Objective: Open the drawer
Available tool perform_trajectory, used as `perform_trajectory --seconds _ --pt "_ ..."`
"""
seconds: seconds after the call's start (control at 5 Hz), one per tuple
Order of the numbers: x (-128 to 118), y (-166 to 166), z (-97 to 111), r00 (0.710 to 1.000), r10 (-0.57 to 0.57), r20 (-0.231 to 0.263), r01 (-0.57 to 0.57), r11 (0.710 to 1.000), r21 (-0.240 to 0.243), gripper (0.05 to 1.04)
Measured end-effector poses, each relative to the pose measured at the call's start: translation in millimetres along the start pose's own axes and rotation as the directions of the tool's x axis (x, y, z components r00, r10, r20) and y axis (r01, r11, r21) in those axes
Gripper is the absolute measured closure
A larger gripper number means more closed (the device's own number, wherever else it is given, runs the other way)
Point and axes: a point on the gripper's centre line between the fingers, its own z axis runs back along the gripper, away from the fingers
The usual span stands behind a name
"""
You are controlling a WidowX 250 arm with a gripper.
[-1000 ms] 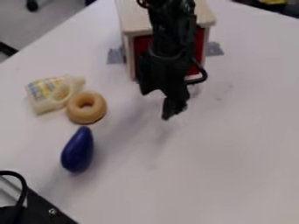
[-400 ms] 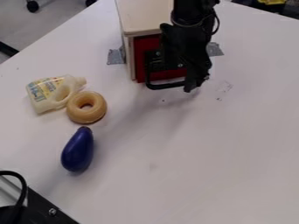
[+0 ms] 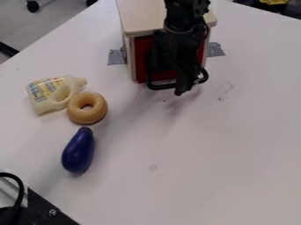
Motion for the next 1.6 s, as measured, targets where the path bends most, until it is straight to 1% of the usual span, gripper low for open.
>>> perform_trajectory --seconds 0.2,0.6,0.8,1.0,1.2,1.4,1.6 --pt "-0.3 -0.4 -1.5 1.000 -0.010 0.002 0.010 1.000 0.004 0.085" --pt "-7.8 -13.2 -7.9 1.000 -0.025 -0.016 0.025 0.999 -0.021 0.095" --pt "-10.5 -18.7 -10.9 0.999 -0.033 -0.016 0.033 0.999 -0.025 0.185" --pt "-8.7 -17.5 -4.7 1.000 -0.023 0.012 0.024 1.000 -0.015 0.457" --pt "-10.3 -17.7 -2.8 1.000 -0.021 0.023 0.021 1.000 -0.009 0.735" --pt "-11.1 -17.8 -2.0 0.999 -0.030 0.026 0.030 1.000 -0.007 0.843" --pt "-12.4 -18.9 -0.6 0.999 -0.030 0.025 0.030 0.999 -0.009 0.847"
